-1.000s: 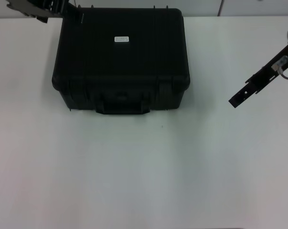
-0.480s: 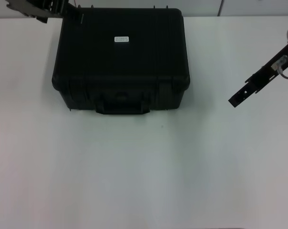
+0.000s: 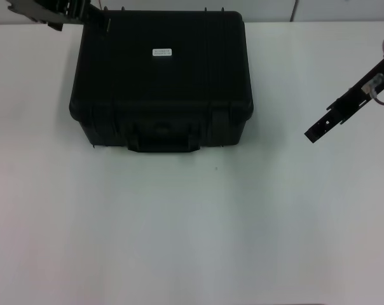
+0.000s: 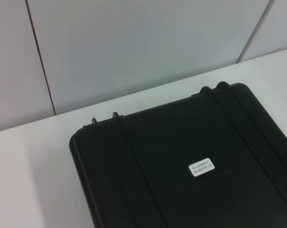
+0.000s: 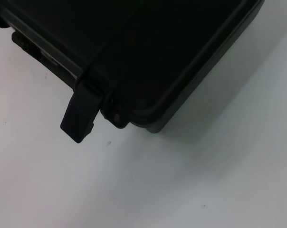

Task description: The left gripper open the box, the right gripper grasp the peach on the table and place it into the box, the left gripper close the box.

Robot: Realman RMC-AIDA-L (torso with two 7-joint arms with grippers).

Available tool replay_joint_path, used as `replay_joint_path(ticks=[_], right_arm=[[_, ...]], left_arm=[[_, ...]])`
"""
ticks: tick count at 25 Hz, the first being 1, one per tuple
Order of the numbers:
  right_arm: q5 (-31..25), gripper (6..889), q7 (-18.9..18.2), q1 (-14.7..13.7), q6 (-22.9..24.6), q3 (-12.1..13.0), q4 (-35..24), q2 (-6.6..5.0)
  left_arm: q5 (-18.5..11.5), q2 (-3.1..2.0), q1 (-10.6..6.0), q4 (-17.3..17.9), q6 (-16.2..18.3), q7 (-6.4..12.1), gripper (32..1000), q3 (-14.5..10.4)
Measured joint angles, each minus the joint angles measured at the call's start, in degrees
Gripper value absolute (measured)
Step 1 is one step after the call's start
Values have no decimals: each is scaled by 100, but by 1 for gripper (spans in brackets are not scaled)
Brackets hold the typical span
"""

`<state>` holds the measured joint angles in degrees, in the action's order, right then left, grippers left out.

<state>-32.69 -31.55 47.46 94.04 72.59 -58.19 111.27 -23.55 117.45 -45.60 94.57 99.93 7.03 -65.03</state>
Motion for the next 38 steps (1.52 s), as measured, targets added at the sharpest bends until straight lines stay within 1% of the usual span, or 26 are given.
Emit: replay_joint_path(ticks=[15,20,38], right_arm=[[-18,854,3,-8,0,0,0,0],[-5,854,6,-16,5,-60,0,0],[0,854,6,-9,7,-70,0,7]], left_arm=[[0,-4,14,0,9,34,857,0],[0,-4,13,0,10,36,857,0],[0,-4,7,0,9,46,858,0]])
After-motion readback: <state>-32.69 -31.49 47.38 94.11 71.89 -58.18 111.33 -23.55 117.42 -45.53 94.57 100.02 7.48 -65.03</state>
